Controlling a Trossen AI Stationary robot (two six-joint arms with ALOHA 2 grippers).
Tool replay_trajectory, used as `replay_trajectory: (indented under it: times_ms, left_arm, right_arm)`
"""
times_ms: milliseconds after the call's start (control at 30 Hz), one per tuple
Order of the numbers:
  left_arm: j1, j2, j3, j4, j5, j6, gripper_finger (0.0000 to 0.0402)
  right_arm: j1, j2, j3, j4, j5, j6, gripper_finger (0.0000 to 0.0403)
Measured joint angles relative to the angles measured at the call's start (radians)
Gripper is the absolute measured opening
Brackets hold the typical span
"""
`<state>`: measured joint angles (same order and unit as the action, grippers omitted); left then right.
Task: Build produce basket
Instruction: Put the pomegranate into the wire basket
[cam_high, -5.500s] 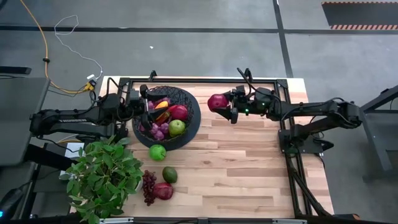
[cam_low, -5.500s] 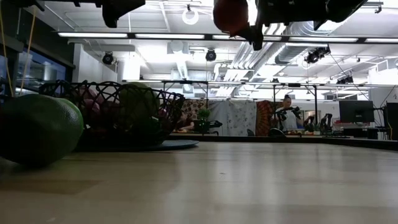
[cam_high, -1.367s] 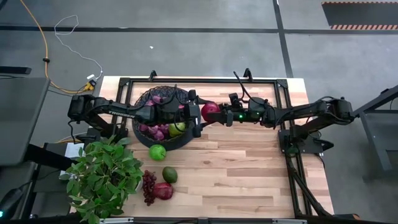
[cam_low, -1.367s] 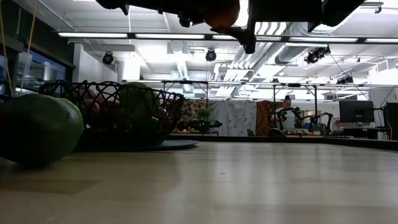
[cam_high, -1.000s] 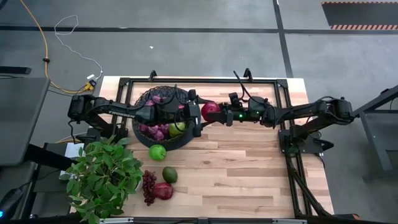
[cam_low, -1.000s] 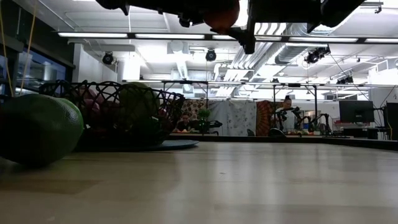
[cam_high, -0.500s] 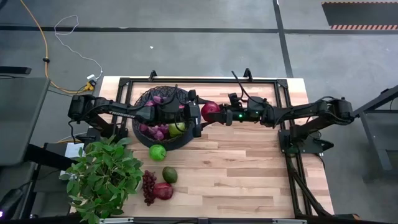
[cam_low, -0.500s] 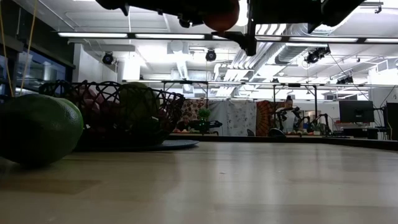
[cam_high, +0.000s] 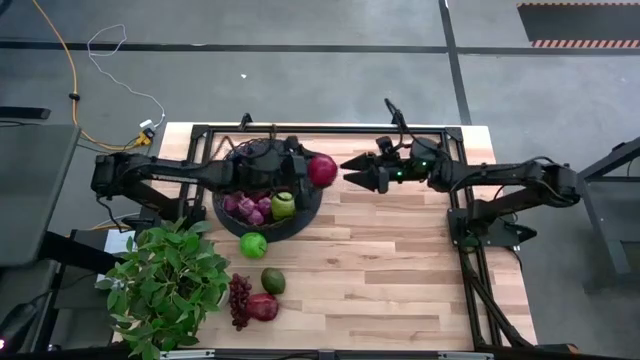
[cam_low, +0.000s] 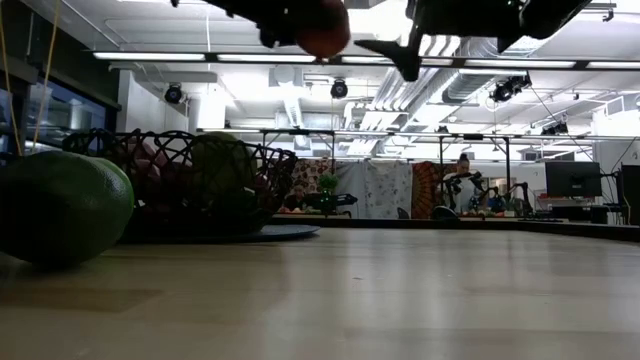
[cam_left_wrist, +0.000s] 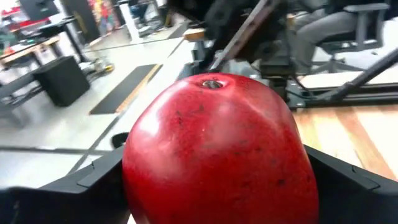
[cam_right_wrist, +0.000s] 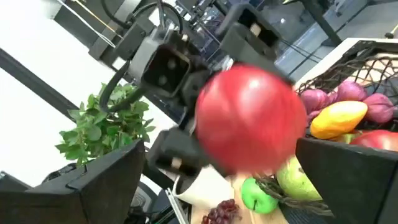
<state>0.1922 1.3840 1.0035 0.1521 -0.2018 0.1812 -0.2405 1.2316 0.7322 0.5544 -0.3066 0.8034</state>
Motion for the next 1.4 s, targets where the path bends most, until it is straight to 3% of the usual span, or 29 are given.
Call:
replay_trajectory:
  times_ms: [333, 567, 767, 867, 1033, 1233, 1400]
  left_arm:
    - [0.069, -0.259, -0.062, -0.163, -0.004, -0.202, 0.0343]
    - [0.083, -0.463, -0.247, -0.056, -0.022, -0.327, 0.0343]
    - [0.083, -0.615, -0.416, 0.084, -0.047, -0.425, 0.0343]
    - [0.083, -0.656, -0.447, 0.081, 0.002, -0.482, 0.0343]
    - [0.082, -0.673, -0.452, 0.085, 0.061, -0.511, 0.0343]
    - [0.082, -0.672, -0.452, 0.085, 0.053, -0.514, 0.0343]
    - [0.084, -0.654, -0.425, 0.011, -0.019, -0.626, 0.0344]
  right_arm:
    - [-0.039, -0.198, 0.000, -0.429, 0.030, -0.263, 0.0397]
    - [-0.040, -0.334, 0.000, -0.576, 0.179, -0.359, 0.0397]
    - [-0.040, -0.429, 0.000, -0.647, 0.382, -0.420, 0.0397]
    - [-0.040, -0.468, 0.000, -0.724, 0.419, -0.422, 0.0397]
    - [-0.040, -0.515, 0.000, -0.810, 0.361, -0.473, 0.0397]
    - [-0.040, -0.519, 0.000, -0.829, 0.378, -0.491, 0.0397]
    - [-0.040, -0.518, 0.000, -0.855, 0.361, -0.401, 0.0397]
